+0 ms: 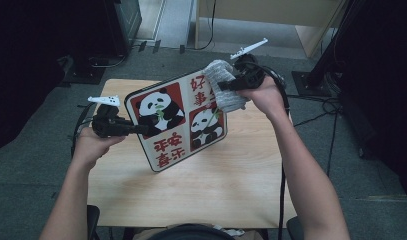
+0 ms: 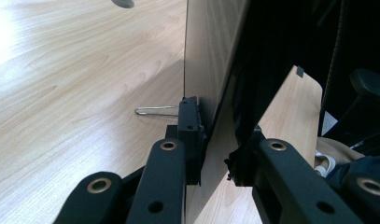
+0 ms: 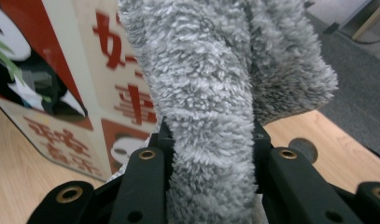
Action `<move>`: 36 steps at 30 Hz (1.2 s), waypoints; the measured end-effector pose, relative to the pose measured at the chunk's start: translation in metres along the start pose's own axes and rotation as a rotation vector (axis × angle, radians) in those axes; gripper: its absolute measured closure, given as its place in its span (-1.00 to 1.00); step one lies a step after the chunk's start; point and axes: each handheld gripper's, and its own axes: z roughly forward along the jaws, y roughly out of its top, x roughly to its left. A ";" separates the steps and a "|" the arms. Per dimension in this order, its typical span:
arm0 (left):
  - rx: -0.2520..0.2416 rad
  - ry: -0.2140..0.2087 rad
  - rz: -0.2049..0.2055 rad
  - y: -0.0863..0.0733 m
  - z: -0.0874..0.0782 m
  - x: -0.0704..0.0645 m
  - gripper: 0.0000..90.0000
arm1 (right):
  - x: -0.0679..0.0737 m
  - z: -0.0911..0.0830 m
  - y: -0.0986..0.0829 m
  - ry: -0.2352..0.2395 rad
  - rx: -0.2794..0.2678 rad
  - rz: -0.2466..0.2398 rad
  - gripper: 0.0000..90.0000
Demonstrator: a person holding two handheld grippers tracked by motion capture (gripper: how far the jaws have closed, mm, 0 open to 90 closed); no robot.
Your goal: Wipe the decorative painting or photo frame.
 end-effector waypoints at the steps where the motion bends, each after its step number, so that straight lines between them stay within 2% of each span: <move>1: 0.001 0.001 0.001 0.000 0.000 0.000 0.75 | 0.001 0.004 -0.004 -0.007 0.003 -0.008 0.54; 4: 0.001 0.001 0.001 0.000 0.000 0.000 0.75 | 0.000 0.006 -0.007 0.008 -0.011 0.010 0.55; 13: 0.002 -0.001 0.005 0.000 0.000 0.000 0.75 | 0.001 0.011 -0.019 0.018 -0.018 0.022 0.54; 27: 0.003 0.002 0.001 0.000 0.000 0.000 0.75 | -0.002 0.020 -0.035 0.030 -0.004 0.029 0.54; 36: 0.003 0.004 -0.006 0.000 0.000 -0.001 0.74 | -0.003 0.026 -0.048 0.041 0.008 0.050 0.54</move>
